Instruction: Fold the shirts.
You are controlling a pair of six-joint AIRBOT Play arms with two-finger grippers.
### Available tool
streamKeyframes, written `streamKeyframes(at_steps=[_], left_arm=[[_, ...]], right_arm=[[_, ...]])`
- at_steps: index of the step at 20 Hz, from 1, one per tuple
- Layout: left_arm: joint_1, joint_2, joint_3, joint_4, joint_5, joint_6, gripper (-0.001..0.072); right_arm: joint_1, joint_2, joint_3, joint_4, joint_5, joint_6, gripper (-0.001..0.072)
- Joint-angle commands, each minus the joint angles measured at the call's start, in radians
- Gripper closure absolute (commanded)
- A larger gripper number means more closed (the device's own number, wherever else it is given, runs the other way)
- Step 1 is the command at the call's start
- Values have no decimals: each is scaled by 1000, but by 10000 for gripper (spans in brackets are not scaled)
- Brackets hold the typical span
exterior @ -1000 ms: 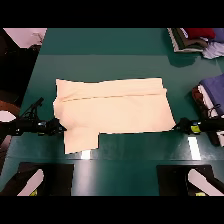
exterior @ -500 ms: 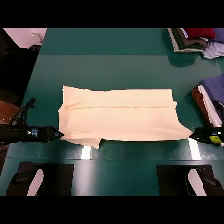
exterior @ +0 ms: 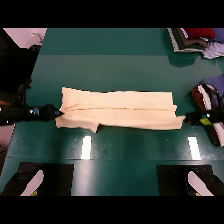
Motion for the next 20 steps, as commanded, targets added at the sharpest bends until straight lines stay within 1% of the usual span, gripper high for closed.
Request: streamKeyframes(at_steps=[1, 2, 7, 8, 10, 13, 14, 15, 16, 17, 19, 20], left_arm=[[-7, -208, 127, 6, 96, 58, 682], [-7, -262, 164, 6, 98, 59, 682], [-7, -486, 315, -7, 145, 118, 681], [-7, -518, 333, -22, 156, 140, 681], [-7, -570, 355, -55, 187, 185, 680], [-7, -602, 359, -82, 252, 187, 679], [-7, -602, 359, -86, 278, 187, 635], [-7, -602, 359, -103, 290, 187, 375], [-7, -602, 359, -111, 293, 185, 140], [-7, -602, 359, -118, 286, 179, 129], [-7, -599, 359, -123, 231, 180, 130], [-7, -599, 359, -124, 183, 180, 203]], right_arm=[[40, -214, 174, -2, -53, 18, 697], [40, -264, 222, -2, -56, 18, 697], [40, -470, 409, 0, -46, 18, 696], [40, -502, 436, 7, -46, 19, 695], [39, -567, 489, 76, -51, 18, 694], [39, -653, 566, 153, -77, 19, 693], [37, -681, 594, 180, -77, 19, 688], [34, -709, 626, 216, -76, 18, 562], [21, -734, 657, 262, -64, 18, 371], [4, -751, 681, 308, -39, 16, 322], [-37, -756, 697, 367, 30, -14, 323], [-61, -754, 697, 359, 76, -35, 323]])
